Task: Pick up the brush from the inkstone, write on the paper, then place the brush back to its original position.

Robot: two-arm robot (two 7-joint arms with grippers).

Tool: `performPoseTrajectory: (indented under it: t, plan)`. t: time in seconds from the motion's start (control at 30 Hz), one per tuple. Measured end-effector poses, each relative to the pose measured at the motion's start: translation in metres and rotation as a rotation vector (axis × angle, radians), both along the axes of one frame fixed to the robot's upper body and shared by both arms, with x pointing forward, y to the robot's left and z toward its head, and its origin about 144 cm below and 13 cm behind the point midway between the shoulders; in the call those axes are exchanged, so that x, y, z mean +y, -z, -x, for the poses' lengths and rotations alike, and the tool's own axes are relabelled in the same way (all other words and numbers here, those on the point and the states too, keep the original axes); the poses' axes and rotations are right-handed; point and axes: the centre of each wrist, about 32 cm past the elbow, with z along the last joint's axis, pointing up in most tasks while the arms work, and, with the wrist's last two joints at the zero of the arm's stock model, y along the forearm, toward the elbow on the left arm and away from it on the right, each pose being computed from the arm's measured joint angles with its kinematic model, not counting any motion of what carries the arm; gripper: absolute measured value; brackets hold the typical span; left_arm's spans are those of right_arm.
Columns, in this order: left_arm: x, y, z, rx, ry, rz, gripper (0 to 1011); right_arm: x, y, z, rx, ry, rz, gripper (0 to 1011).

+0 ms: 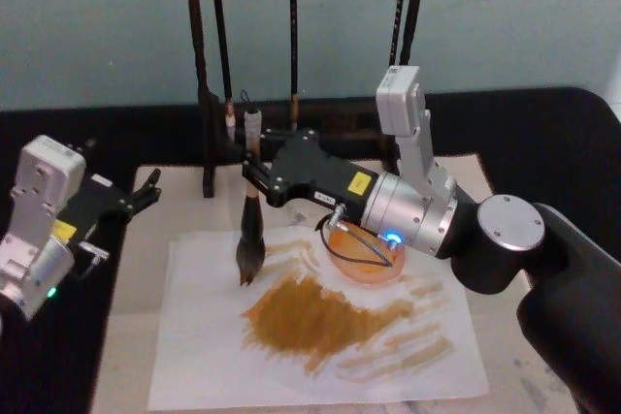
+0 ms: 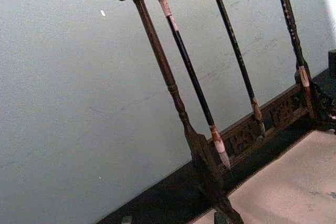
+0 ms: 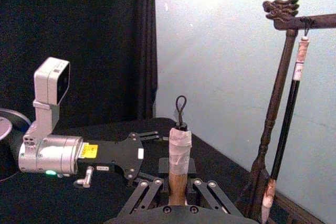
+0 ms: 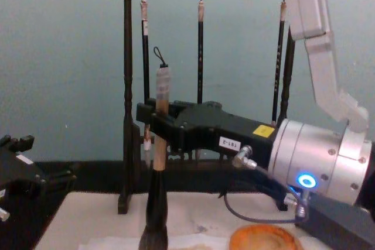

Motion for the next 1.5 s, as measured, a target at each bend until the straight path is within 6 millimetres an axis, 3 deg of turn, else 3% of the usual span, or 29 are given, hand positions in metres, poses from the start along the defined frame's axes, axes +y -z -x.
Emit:
performPoseTrajectory:
  t: [1.5]
  plan:
    - [0.000,0.000,0.000,0.000,0.000,0.000,1009,0.002,0.005,-0.019,-0.118,0.128,0.030,173]
